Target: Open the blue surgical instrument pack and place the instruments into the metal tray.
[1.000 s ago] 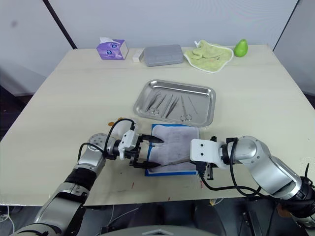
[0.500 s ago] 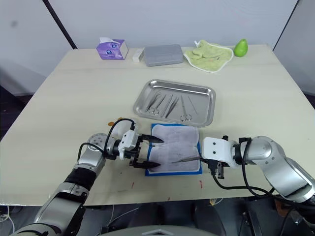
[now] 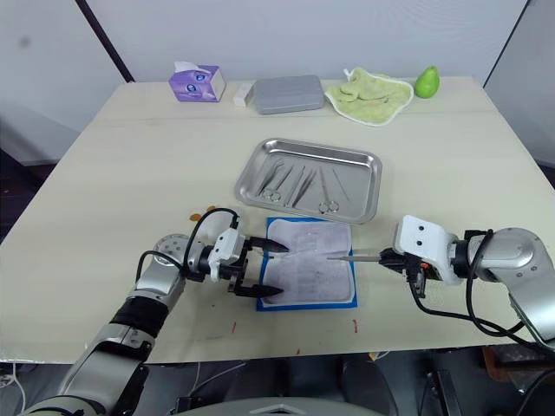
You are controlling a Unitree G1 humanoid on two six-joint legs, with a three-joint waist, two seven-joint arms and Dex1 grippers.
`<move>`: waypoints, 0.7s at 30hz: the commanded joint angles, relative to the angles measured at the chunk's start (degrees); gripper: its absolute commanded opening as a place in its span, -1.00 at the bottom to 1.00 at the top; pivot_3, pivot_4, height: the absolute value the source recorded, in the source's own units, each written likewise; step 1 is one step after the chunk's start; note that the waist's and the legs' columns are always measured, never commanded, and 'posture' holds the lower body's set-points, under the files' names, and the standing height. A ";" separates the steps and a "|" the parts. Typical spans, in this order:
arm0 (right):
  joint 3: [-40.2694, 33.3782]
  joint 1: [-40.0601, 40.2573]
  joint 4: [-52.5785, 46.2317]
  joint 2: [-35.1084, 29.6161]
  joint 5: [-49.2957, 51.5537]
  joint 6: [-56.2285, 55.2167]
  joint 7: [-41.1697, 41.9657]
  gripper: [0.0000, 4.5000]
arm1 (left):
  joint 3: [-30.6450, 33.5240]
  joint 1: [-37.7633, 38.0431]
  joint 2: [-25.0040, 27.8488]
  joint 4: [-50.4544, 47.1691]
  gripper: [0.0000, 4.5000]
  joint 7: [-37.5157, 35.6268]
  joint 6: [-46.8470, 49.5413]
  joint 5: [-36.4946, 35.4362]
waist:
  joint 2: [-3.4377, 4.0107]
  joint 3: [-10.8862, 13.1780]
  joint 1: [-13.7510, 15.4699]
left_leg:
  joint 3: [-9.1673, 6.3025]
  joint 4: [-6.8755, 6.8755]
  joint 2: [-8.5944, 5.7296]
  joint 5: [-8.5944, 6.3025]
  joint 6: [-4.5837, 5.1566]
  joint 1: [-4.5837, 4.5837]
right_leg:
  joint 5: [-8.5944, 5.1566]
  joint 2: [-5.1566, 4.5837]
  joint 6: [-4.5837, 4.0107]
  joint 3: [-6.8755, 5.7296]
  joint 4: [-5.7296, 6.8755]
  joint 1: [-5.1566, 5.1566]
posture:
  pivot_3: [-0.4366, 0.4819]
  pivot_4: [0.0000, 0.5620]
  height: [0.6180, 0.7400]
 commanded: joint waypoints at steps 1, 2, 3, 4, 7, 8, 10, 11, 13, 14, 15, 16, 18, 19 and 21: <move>-5.09 -2.92 0.94 4.47 6.16 4.37 -3.39 -0.98 | -2.25 2.72 0.41 2.35 1.00 -0.03 1.87 2.77 | -0.03 0.02 -0.09 | 0.01 0.01 0.00 0.00 0.00 0.00 | 0.01 0.00 0.01 0.01 0.00 0.00 | -0.05 -0.47 1.00; -5.66 -4.13 1.04 6.70 7.67 6.34 -5.42 -0.98 | -2.23 3.04 0.54 1.83 1.00 0.00 1.98 2.69 | -0.02 0.02 -0.17 | 0.03 0.02 0.00 0.00 0.00 0.00 | 0.01 0.00 0.01 0.03 0.01 0.01 | -0.05 -0.47 1.00; -6.03 -4.91 1.02 8.16 8.65 7.79 -6.85 -0.98 | -2.21 3.27 0.64 1.47 1.00 0.01 2.05 2.64 | -0.02 0.02 -0.19 | 0.03 0.02 0.00 0.00 0.00 0.01 | 0.02 0.00 0.02 0.05 0.02 0.00 | -0.05 -0.47 1.00; -6.17 -6.02 0.81 10.28 9.64 9.67 -9.06 -0.98 | -2.17 3.65 0.79 0.98 1.00 0.07 2.11 2.57 | -0.02 0.02 -0.14 | 0.02 0.02 0.00 0.00 0.00 0.01 | 0.02 0.01 0.01 0.04 0.03 0.00 | -0.05 -0.47 1.00; -5.06 -9.60 0.04 16.04 10.70 15.60 -16.83 -0.98 | -2.08 4.55 1.15 0.01 1.00 0.29 2.14 2.42 | -0.01 0.02 -0.19 | 0.00 -0.02 0.01 0.00 0.00 -0.03 | 0.01 0.02 0.00 0.03 0.01 -0.01 | -0.05 -0.47 1.00; -4.88 -11.24 0.27 18.89 10.63 17.68 -20.35 -0.98 | -2.05 4.63 1.15 0.31 1.00 0.34 1.90 2.47 | 0.01 0.01 -0.17 | 0.01 -0.05 0.01 0.00 -0.01 -0.05 | 0.01 0.02 0.00 0.05 0.01 -0.05 | -0.05 -0.47 1.00; -5.19 -13.83 0.88 23.44 10.43 21.14 -26.11 -0.98 | -2.02 4.62 1.13 0.97 1.00 0.41 1.48 2.58 | 0.11 -0.05 -0.14 | 0.00 -0.06 0.01 0.00 -0.01 -0.21 | 0.02 0.03 -0.01 0.05 0.03 -0.24 | -0.05 -0.47 1.00; -5.09 -15.45 1.69 25.89 9.38 22.87 -29.68 -0.98 | -2.00 4.48 1.06 1.57 1.00 0.42 1.19 2.65 | 0.15 -0.08 -0.05 | -0.01 -0.03 0.00 0.00 -0.01 -0.42 | 0.02 0.02 -0.01 0.04 0.09 -0.44 | -0.05 -0.47 1.00; -4.32 -18.28 3.51 29.96 6.93 25.59 -35.92 -0.98 | -1.96 4.13 0.86 2.81 1.00 0.42 0.62 2.80 | 0.19 -0.10 -0.08 | -0.01 0.00 -0.01 0.01 -0.01 -0.58 | 0.03 0.03 -0.01 0.04 0.18 -0.62 | -0.05 -0.47 1.00; -3.00 -19.62 4.06 30.71 5.51 27.43 -38.20 -0.98 | -1.96 3.95 0.75 3.43 1.00 0.40 0.33 2.88 | 0.23 -0.11 -0.04 | -0.01 0.00 -0.01 0.01 -0.01 -0.57 | 0.03 0.03 -0.02 0.05 0.21 -0.63 | -0.05 -0.47 1.00; -2.42 -20.90 4.80 32.69 3.89 28.80 -41.51 -0.98 | -1.95 3.75 0.62 4.09 1.00 0.38 0.03 2.96 | 0.26 -0.13 -0.03 | -0.01 0.01 -0.01 0.01 -0.01 -0.58 | 0.03 0.03 -0.02 0.04 0.21 -0.64 | -0.05 -0.47 1.00; -1.86 -22.50 6.06 34.54 2.54 30.53 -44.36 -0.98 | -1.96 3.56 0.51 4.61 1.00 0.35 -0.25 3.04 | 0.31 -0.16 -0.03 | 0.00 0.01 -0.01 0.01 -0.01 -0.57 | 0.03 0.03 -0.02 0.04 0.21 -0.64 | -0.05 -0.47 1.00; -3.82 -25.47 9.33 40.25 1.83 33.18 -48.95 -0.98 | -1.91 3.27 0.36 5.40 1.00 0.31 -0.66 3.08 | 0.42 -0.22 -0.09 | 0.01 0.01 -0.01 0.01 -0.01 -0.57 | 0.03 0.03 -0.02 0.05 0.22 -0.64 | -0.05 -0.47 1.00; -5.10 -26.70 10.85 42.90 1.20 34.00 -51.23 -0.98 | -1.93 3.17 0.30 5.66 1.00 0.28 -0.86 3.14 | 0.47 -0.26 -0.15 | 0.03 0.01 -0.01 0.01 -0.01 -0.55 | 0.03 0.03 -0.02 0.07 0.23 -0.64 | -0.05 -0.47 1.00; -5.17 -27.96 12.83 46.11 -0.52 33.92 -54.20 -0.98 | -1.85 2.97 0.18 6.21 1.00 0.24 -1.19 3.15 | 0.54 -0.30 -0.10 | 0.01 0.03 -0.01 0.02 -0.01 -0.55 | 0.03 0.07 -0.03 0.05 0.28 -0.64 | -0.05 -0.47 1.00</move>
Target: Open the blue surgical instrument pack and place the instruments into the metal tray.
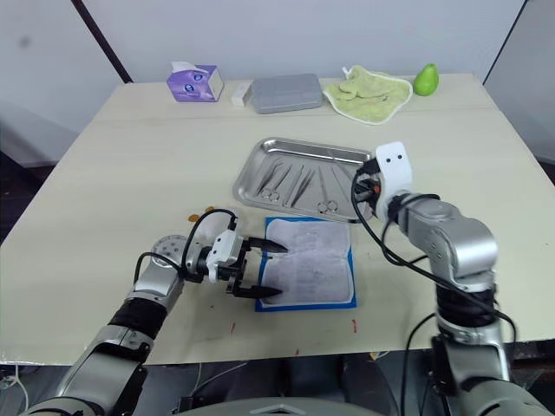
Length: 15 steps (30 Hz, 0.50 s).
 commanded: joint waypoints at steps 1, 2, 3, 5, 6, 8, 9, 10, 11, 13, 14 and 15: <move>-1.34 -1.67 1.45 3.21 -2.54 -0.84 -5.20 -0.98 | -1.98 2.88 0.25 5.62 1.00 0.17 0.52 3.45 | 0.01 -0.01 0.15 | 0.00 0.00 0.00 0.00 0.00 -0.01 | 0.00 0.00 0.00 -0.01 0.00 0.00 | -0.05 -0.47 1.00; -1.33 -1.74 2.54 4.82 -3.43 -1.59 -6.86 -0.98 | -1.89 2.88 0.23 5.80 1.00 0.18 0.37 3.43 | 0.08 -0.05 0.07 | 0.00 0.01 0.00 0.00 0.00 -0.03 | 0.00 -0.02 0.00 -0.05 -0.02 0.01 | -0.05 -0.47 1.00; -1.77 -1.77 3.59 6.46 -4.30 -2.39 -8.70 -0.98 | -1.83 3.03 0.29 5.63 1.00 0.19 0.38 3.38 | 0.16 -0.10 0.03 | 0.00 0.01 0.00 0.00 0.00 -0.02 | 0.00 -0.02 0.00 -0.01 -0.03 0.01 | -0.05 -0.47 1.00; -2.29 -1.75 5.20 8.37 -5.75 -3.92 -10.93 -0.98 | -1.79 3.34 0.40 4.95 1.00 0.26 0.63 3.26 | 0.21 -0.13 -0.01 | 0.01 0.01 0.00 0.00 0.00 -0.02 | 0.00 -0.03 0.01 0.01 -0.02 0.00 | -0.05 -0.47 1.00; -2.50 -1.73 5.93 9.13 -6.39 -4.80 -11.84 -0.98 | -1.77 3.50 0.44 4.67 1.00 0.30 0.73 3.20 | 0.21 -0.13 -0.05 | 0.00 0.01 0.00 0.00 0.00 -0.02 | 0.00 -0.03 0.01 0.01 -0.01 0.00 | -0.05 -0.47 1.00; -2.72 -1.55 7.55 10.60 -7.31 -6.65 -13.21 -0.98 | -1.72 3.75 0.45 4.30 1.00 0.42 0.89 3.08 | 0.24 -0.15 -0.08 | 0.00 0.01 0.00 0.00 0.00 -0.02 | 0.00 -0.03 0.01 0.01 0.00 0.00 | -0.05 -0.47 1.00; -2.70 -1.46 8.17 11.11 -7.69 -7.43 -13.68 -0.98 | -1.68 3.84 0.43 4.19 1.00 0.45 0.96 3.04 | 0.25 -0.15 -0.09 | 0.00 0.01 0.00 0.00 0.00 -0.01 | 0.00 -0.03 0.01 0.01 -0.01 0.00 | -0.05 -0.47 1.00; -2.53 -1.36 8.75 11.45 -8.13 -8.21 -14.09 -0.98 | -1.65 3.91 0.41 4.12 1.00 0.48 1.01 3.04 | 0.25 -0.16 -0.11 | 0.01 0.01 0.00 0.00 0.00 -0.01 | 0.00 -0.03 0.01 0.01 -0.01 0.00 | -0.05 -0.47 1.00; -2.41 -1.29 9.29 11.75 -8.49 -8.88 -14.33 -0.98 | -1.63 3.97 0.39 4.07 1.00 0.48 1.02 3.06 | 0.27 -0.17 -0.13 | 0.01 0.01 0.00 0.00 0.00 -0.01 | 0.00 -0.03 0.01 0.01 -0.01 0.00 | -0.05 -0.47 1.00; -2.36 -1.17 10.64 12.44 -9.10 -10.27 -14.98 -0.98 | -1.56 4.08 0.31 4.02 1.00 0.52 1.02 3.11 | 0.30 -0.18 -0.18 | 0.00 0.01 0.00 0.00 0.00 -0.01 | 0.00 -0.03 0.01 0.01 -0.01 0.00 | -0.05 -0.47 1.00; -2.32 -1.13 11.17 12.65 -9.37 -10.80 -15.18 -0.98 | -1.54 4.11 0.28 4.03 1.00 0.54 1.01 3.13 | 0.30 -0.18 -0.19 | 0.00 0.00 0.00 0.00 0.00 -0.01 | 0.00 -0.02 0.01 0.01 -0.01 0.00 | -0.05 -0.47 1.00; -2.40 -1.13 11.68 12.93 -9.50 -11.22 -15.34 -0.98 | -1.50 4.13 0.26 4.10 1.00 0.58 0.96 3.14 | 0.32 -0.20 -0.20 | 0.00 0.00 0.00 0.00 0.00 -0.01 | 0.00 -0.02 0.01 0.01 -0.01 0.00 | -0.05 -0.47 1.00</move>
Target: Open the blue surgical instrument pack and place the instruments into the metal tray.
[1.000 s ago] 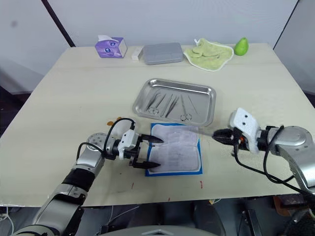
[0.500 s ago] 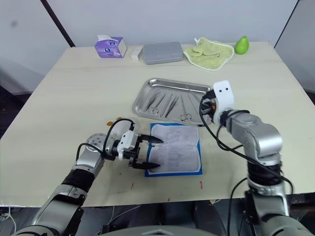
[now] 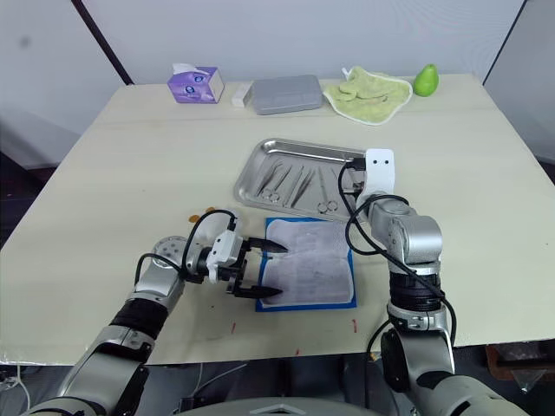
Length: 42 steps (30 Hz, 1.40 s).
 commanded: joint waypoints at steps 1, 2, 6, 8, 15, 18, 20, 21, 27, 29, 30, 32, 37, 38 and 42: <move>-0.35 -0.37 0.48 0.87 -0.73 -3.09 -0.80 -0.98 | -2.04 3.54 0.42 4.10 1.00 0.51 1.25 3.22 | 0.03 -0.02 -0.04 | 0.00 0.00 0.00 0.00 0.00 0.00 | 0.00 0.00 0.00 0.00 0.00 0.00 | -0.05 -0.47 1.00; -0.34 -0.39 0.76 0.97 -0.83 -3.31 -0.76 -0.98 | -2.02 3.57 0.42 4.18 1.00 0.51 1.17 3.23 | 0.03 -0.02 -0.05 | 0.00 0.00 0.00 0.00 0.00 0.00 | 0.00 0.00 0.00 0.00 0.00 0.00 | -0.05 -0.47 1.00; -0.19 -0.68 2.09 1.28 -1.13 -4.11 -0.40 -0.98 | -1.94 3.70 0.42 4.39 1.00 0.54 0.92 3.27 | 0.08 -0.05 -0.18 | 0.00 0.00 0.00 0.00 0.00 0.00 | 0.00 0.00 0.00 0.01 0.00 0.00 | -0.05 -0.47 1.00; 0.17 -0.62 2.81 1.21 -1.27 -4.61 -0.11 -0.98 | -1.92 3.80 0.46 4.14 1.00 0.59 1.02 3.22 | 0.10 -0.06 -0.39 | 0.00 0.00 0.00 0.00 0.00 0.00 | 0.00 0.00 0.00 0.00 0.00 0.00 | -0.05 -0.47 1.00; 0.57 -0.69 4.97 0.88 -1.64 -6.07 0.47 -0.98 | -1.75 3.91 0.39 3.44 1.00 0.58 1.45 3.27 | 0.19 -0.12 -1.06 | 0.00 0.00 -0.01 0.00 0.00 0.00 | 0.01 -0.02 0.01 0.00 0.01 0.01 | -0.05 -0.47 1.00; 0.71 -0.95 6.02 0.92 -1.76 -6.74 0.64 -0.98 | -1.69 3.95 0.34 3.11 1.00 0.51 1.67 3.23 | 0.19 -0.12 -1.14 | -0.01 0.00 -0.01 0.00 0.00 0.00 | 0.01 -0.02 0.02 0.00 0.01 0.01 | -0.05 -0.47 1.00; 0.92 -1.07 6.45 1.03 -1.78 -7.09 0.77 -0.98 | -1.64 3.91 0.30 3.13 1.00 0.48 1.73 3.22 | 0.19 -0.12 -1.15 | 0.00 0.00 -0.01 0.00 0.00 0.00 | 0.01 -0.02 0.02 0.00 0.00 0.01 | -0.05 -0.47 1.00; 1.09 -1.10 6.58 1.09 -1.77 -7.18 0.90 -0.98 | -1.61 3.86 0.29 3.27 1.00 0.44 1.69 3.23 | 0.19 -0.12 -1.15 | -0.01 0.00 -0.01 0.00 0.00 0.00 | 0.01 -0.02 0.02 0.00 0.00 0.01 | -0.05 -0.47 1.00; 2.40 -1.04 6.25 0.38 -2.12 -7.65 2.18 -0.05 | -1.38 3.61 0.14 4.80 1.00 0.16 0.82 3.33 | 0.19 -0.12 -1.17 | -0.01 0.00 0.00 0.00 0.00 0.00 | 0.01 -0.02 0.02 -0.01 0.00 0.01 | -0.05 -0.47 1.00; 2.38 -0.90 5.45 0.37 -2.12 -8.03 2.21 0.35 | -1.28 3.60 0.04 5.06 1.00 0.10 0.70 3.26 | 0.19 -0.12 -1.15 | -0.02 0.00 -0.01 0.00 0.00 0.00 | 0.01 -0.03 0.02 -0.01 0.00 0.01 | -0.05 -0.47 1.00; 2.77 -0.34 3.83 -0.07 -1.84 -7.85 3.00 0.51 | -1.18 3.74 0.05 5.18 1.00 0.00 0.59 3.13 | 0.19 -0.12 -1.13 | -0.02 0.00 -0.01 0.00 0.00 0.00 | 0.01 -0.03 0.02 -0.02 0.00 0.01 | -0.05 -0.47 1.00; 3.55 0.71 1.24 -0.88 -1.25 -8.76 4.88 0.51 | -0.99 3.97 0.02 5.10 1.00 -0.08 0.59 2.87 | 0.19 -0.12 -1.13 | -0.02 0.00 -0.01 0.00 0.00 -0.02 | 0.01 -0.05 0.02 -0.02 -0.01 0.02 | -0.05 -0.47 1.00; 6.12 6.04 -5.58 -3.63 -0.05 -17.64 11.68 0.51 | -0.48 4.71 -0.08 3.19 1.00 -0.04 1.60 1.70 | 0.21 -0.13 -1.27 | -0.03 -0.01 -0.01 0.00 0.00 -0.01 | 0.00 -0.03 0.03 -0.02 -0.02 0.02 | -0.05 -0.47 1.00; 5.64 7.81 -7.54 -4.03 2.21 -20.62 15.33 0.51 | -0.18 4.98 -0.11 2.41 1.00 0.04 2.09 1.13 | 0.21 -0.13 -1.26 | -0.03 -0.02 -0.01 0.00 0.00 -0.01 | 0.00 -0.03 0.03 -0.02 -0.01 0.01 | -0.05 -0.47 1.00; 4.61 13.44 -12.44 -6.39 6.13 -28.94 23.15 0.51 | 0.97 6.26 0.11 -1.30 1.00 0.73 4.26 -0.88 | 0.14 -0.09 -1.32 | -0.03 -0.02 -0.01 -0.01 0.00 -0.07 | 0.00 -0.02 0.04 -0.02 -0.07 0.01 | -0.05 -0.47 1.00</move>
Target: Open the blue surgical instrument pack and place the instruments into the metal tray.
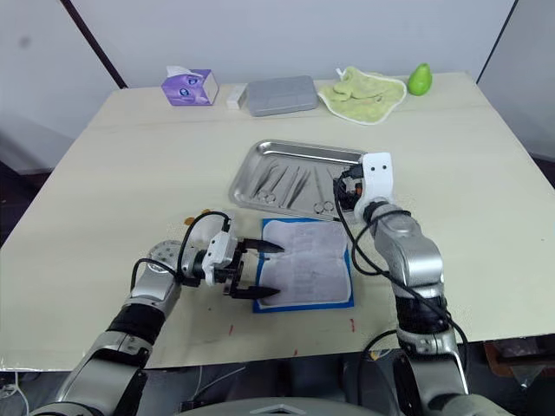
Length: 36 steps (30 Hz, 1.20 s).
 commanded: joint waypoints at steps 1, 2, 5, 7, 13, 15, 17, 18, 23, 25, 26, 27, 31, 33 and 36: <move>-0.55 2.18 -5.42 -2.24 3.83 -7.33 7.09 0.51 | -0.85 3.74 0.18 -0.33 1.00 0.47 3.62 0.11 | -0.04 0.03 -0.04 | 0.02 0.00 0.00 0.00 0.00 0.00 | 0.00 0.00 0.00 0.02 0.00 0.00 | -0.05 -0.47 1.00; -0.60 3.35 -6.09 -3.53 4.46 -8.32 8.93 0.51 | -0.27 4.17 0.28 -1.85 1.00 0.99 4.76 -0.78 | -0.14 0.09 -0.06 | 0.02 0.00 0.00 0.00 0.00 -0.03 | 0.00 -0.01 0.00 0.02 -0.02 -0.01 | -0.05 -0.47 1.00; -1.05 7.18 -8.14 -8.68 9.04 -10.38 17.71 0.51 | 2.17 6.08 0.98 -8.03 1.00 3.19 9.04 -4.08 | -0.45 0.28 -0.09 | 0.00 -0.03 0.01 -0.01 -0.01 -0.05 | -0.01 -0.01 0.01 0.00 -0.04 -0.02 | -0.05 -0.47 1.00; -1.57 10.12 -9.33 -12.68 11.47 -11.48 23.51 0.51 | 4.55 7.47 1.44 -12.85 1.00 5.66 13.28 -7.19 | -0.64 0.50 0.01 | -0.02 -0.05 0.02 -0.01 -0.01 -0.05 | -0.01 -0.01 0.01 -0.01 -0.04 -0.03 | -0.05 -0.47 1.00; -4.01 15.87 -10.18 -21.34 15.78 -14.49 33.59 0.76 | 10.93 11.15 3.39 -23.42 1.00 11.87 24.33 -14.80 | -1.22 1.42 0.14 | -0.08 0.01 0.05 -0.01 -0.02 -0.14 | -0.01 -0.06 0.01 -0.08 0.01 -0.10 | -0.05 -0.47 1.00; -5.60 18.30 -10.87 -23.59 17.46 -15.44 35.99 0.95 | 13.15 12.46 4.47 -26.03 1.00 13.59 27.54 -16.87 | -1.40 1.65 0.40 | -0.11 0.05 0.04 -0.01 -0.02 -0.18 | 0.00 -0.11 0.02 -0.15 0.01 -0.10 | -0.05 -0.47 1.00; -7.13 21.40 -11.77 -26.51 18.80 -16.57 39.47 0.95 | 15.31 14.43 6.19 -28.18 1.00 14.19 30.57 -18.91 | -1.42 1.69 0.62 | -0.13 0.06 0.04 -0.01 -0.02 -0.22 | 0.00 -0.14 0.02 -0.18 -0.01 -0.10 | -0.05 -0.47 1.00; -8.17 23.16 -12.31 -27.83 19.59 -17.12 41.10 0.95 | 16.52 15.58 6.98 -29.10 1.00 14.49 32.01 -19.92 | -1.42 1.70 0.67 | -0.12 0.06 0.03 -0.01 -0.03 -0.23 | -0.01 -0.16 0.03 -0.18 -0.03 -0.10 | -0.05 -0.47 1.00; -14.54 31.86 -13.82 -33.19 22.67 -19.79 47.17 0.95 | 21.29 21.55 9.75 -31.67 1.00 15.23 34.49 -21.91 | -1.48 1.79 1.19 | -0.12 0.04 0.04 -0.03 -0.05 -0.25 | -0.06 -0.24 0.09 -0.22 -0.06 -0.11 | -0.05 -0.47 1.00; -17.28 35.12 -13.87 -34.57 23.41 -21.03 49.02 0.95 | 23.10 23.83 10.84 -31.97 1.00 14.88 35.02 -22.37 | -1.53 1.83 1.53 | -0.11 0.06 0.03 -0.02 -0.04 -0.22 | -0.05 -0.26 0.10 -0.21 -0.04 -0.09 | -0.05 -0.47 1.00; -19.49 37.62 -13.88 -35.39 23.86 -21.68 50.58 0.95 | 24.52 25.67 11.68 -31.93 1.00 14.39 34.94 -22.42 | -1.55 1.86 1.59 | -0.10 0.09 0.03 -0.02 -0.05 -0.20 | -0.05 -0.25 0.10 -0.21 -0.02 -0.08 | -0.05 -0.47 1.00; -21.81 39.96 -13.82 -36.03 24.27 -22.34 51.88 0.95 | 25.73 27.57 12.58 -31.91 1.00 14.23 34.46 -21.75 | -1.56 1.88 1.62 | -0.10 0.11 0.02 -0.02 -0.05 -0.21 | -0.06 -0.25 0.10 -0.21 -0.02 -0.08 | -0.05 -0.47 1.00; -28.27 46.02 -14.14 -36.93 25.53 -23.82 54.09 0.95 | 28.60 32.77 14.73 -31.34 1.00 15.73 34.55 -20.03 | -1.60 1.92 1.71 | -0.08 0.13 0.03 -0.02 -0.05 -0.16 | -0.06 -0.25 0.10 -0.20 -0.01 -0.04 | -0.05 -0.47 1.00; -30.68 49.08 -13.60 -36.81 25.28 -24.90 55.27 0.95 | 30.01 34.89 15.08 -30.44 1.00 16.85 32.92 -18.11 | -1.61 1.91 1.71 | -0.05 0.14 0.03 -0.02 -0.05 -0.13 | -0.05 -0.27 0.10 -0.19 -0.01 -0.02 | -0.05 -0.47 1.00; -33.25 53.17 -12.71 -35.89 24.79 -26.90 56.26 0.95 | 32.78 37.14 15.03 -29.09 1.00 17.84 32.26 -17.91 | -1.65 1.90 1.71 | -0.05 0.14 0.02 -0.02 -0.05 -0.12 | -0.06 -0.26 0.10 -0.20 -0.01 -0.01 | -0.05 -0.47 1.00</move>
